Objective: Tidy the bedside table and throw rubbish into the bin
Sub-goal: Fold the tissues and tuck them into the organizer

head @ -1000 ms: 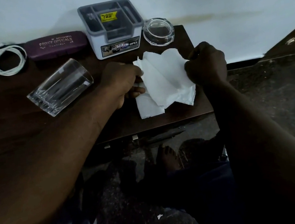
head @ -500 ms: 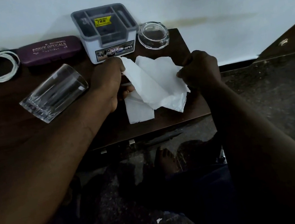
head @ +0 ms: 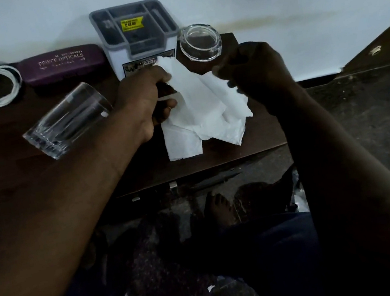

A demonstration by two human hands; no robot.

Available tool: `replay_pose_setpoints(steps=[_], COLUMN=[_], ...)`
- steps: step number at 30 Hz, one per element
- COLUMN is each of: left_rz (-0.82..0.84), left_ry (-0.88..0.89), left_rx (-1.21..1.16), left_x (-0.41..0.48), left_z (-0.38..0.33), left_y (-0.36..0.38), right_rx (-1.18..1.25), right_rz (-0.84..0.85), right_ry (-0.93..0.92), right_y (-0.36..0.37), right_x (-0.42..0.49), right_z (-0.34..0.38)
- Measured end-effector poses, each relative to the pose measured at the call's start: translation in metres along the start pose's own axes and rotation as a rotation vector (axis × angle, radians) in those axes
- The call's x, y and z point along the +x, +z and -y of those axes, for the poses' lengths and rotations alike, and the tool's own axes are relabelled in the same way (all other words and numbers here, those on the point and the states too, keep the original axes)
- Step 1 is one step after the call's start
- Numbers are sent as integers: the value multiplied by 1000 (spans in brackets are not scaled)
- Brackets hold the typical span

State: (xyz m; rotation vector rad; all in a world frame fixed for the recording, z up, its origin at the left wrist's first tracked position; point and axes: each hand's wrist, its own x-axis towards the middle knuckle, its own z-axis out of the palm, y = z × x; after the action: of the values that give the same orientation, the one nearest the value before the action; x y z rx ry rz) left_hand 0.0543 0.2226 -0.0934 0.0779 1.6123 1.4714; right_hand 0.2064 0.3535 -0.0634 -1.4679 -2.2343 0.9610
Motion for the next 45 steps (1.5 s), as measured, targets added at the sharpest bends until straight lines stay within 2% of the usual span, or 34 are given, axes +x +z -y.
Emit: replay_pose_setpoints(steps=[5, 8, 11, 16, 23, 28, 31, 33, 45], left_rz=[83, 149, 161, 174, 173, 93, 49, 30, 128], left_ry=[22, 36, 41, 29, 2, -1, 2, 2, -9], left_rx=[20, 39, 35, 14, -46, -23, -25, -26, -102], left_x=[2, 4, 5, 5, 8, 12, 14, 14, 9], left_z=[0, 2, 4, 5, 7, 10, 10, 10, 11], left_y=[1, 1, 3, 5, 5, 4, 3, 2, 10], right_rx=[58, 206, 184, 157, 243, 162, 0, -23, 10], right_rz=[183, 348, 417, 365, 313, 234, 150, 134, 118], right_ry=[-119, -66, -51, -62, 19, 61, -3, -14, -4], right_y=[12, 11, 11, 13, 16, 26, 32, 37, 49], right_x=[-7, -9, -7, -4, -4, 1, 3, 1, 1], right_z=[13, 16, 10, 5, 7, 1, -5, -5, -4])
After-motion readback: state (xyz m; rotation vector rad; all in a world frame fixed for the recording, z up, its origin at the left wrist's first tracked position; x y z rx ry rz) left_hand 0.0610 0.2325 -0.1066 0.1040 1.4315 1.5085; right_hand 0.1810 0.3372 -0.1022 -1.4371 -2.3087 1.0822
